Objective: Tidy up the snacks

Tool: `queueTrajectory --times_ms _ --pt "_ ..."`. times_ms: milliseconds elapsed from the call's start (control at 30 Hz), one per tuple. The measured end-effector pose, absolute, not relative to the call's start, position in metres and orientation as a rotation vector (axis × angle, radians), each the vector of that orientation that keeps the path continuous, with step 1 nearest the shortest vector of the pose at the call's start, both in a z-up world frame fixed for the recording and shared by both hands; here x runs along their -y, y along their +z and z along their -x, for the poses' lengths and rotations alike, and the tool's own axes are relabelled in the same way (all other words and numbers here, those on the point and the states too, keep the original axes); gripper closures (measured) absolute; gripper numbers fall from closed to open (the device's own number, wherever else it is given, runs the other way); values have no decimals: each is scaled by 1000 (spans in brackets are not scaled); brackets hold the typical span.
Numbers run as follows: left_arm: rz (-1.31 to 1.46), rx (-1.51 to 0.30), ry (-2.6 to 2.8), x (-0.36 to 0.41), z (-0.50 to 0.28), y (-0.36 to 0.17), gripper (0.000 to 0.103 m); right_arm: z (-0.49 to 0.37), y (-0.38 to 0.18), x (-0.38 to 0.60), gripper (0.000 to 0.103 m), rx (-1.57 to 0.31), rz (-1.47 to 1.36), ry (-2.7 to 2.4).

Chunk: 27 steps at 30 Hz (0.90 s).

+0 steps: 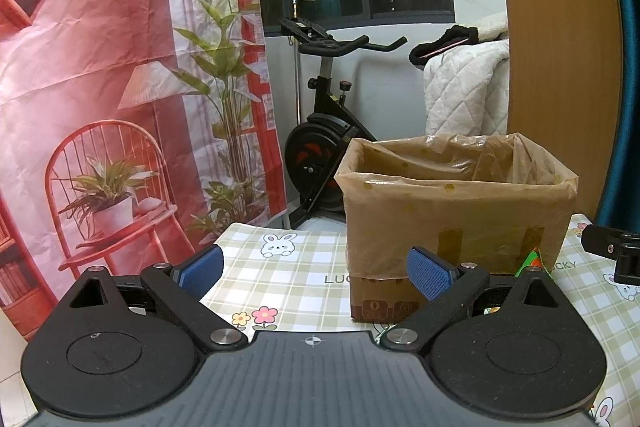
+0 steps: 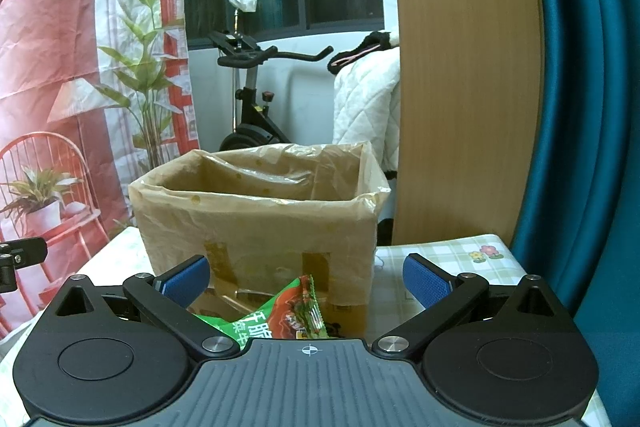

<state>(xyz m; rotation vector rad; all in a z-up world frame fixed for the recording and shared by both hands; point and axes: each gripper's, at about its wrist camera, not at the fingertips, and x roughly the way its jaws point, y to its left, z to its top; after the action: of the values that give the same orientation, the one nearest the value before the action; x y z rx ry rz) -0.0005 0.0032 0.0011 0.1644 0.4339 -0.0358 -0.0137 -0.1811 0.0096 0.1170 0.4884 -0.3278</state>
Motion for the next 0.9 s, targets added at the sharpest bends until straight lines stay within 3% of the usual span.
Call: queueTrajectory --times_ms 900 --pt "-166 -435 -46 -1 1 3 3 12 7 182 1 -495 -113 -327"
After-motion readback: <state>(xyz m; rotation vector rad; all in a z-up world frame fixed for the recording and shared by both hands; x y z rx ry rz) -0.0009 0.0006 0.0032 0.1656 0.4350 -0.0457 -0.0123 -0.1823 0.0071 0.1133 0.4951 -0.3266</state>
